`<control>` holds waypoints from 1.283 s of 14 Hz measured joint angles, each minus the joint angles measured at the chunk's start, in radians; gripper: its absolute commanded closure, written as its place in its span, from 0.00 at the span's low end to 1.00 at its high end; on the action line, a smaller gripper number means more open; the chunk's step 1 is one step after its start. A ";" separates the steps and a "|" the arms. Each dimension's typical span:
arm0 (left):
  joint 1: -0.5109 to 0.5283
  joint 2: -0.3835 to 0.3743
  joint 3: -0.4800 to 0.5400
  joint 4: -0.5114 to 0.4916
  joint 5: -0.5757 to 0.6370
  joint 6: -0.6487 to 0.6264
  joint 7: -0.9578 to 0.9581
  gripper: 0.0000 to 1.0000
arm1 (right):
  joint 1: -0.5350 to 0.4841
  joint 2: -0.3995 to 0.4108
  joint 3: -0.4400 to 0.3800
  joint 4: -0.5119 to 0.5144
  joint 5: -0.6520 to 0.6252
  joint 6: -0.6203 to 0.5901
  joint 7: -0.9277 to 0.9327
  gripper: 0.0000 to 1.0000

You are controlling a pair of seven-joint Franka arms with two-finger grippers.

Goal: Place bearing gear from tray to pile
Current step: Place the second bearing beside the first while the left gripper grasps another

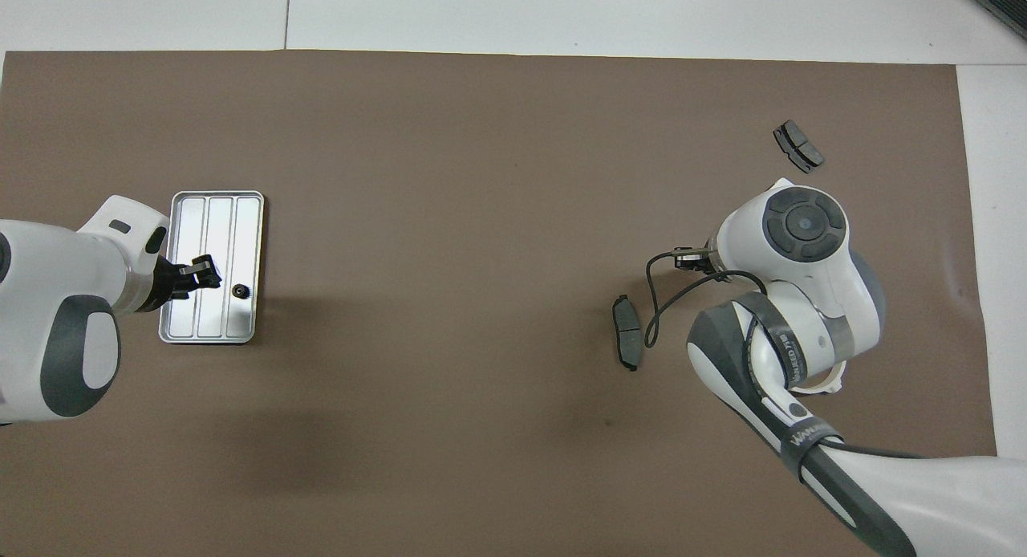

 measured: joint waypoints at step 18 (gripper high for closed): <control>-0.041 0.115 -0.017 -0.055 0.000 0.238 -0.369 0.55 | -0.043 -0.080 0.000 0.284 0.102 -0.271 -0.062 0.00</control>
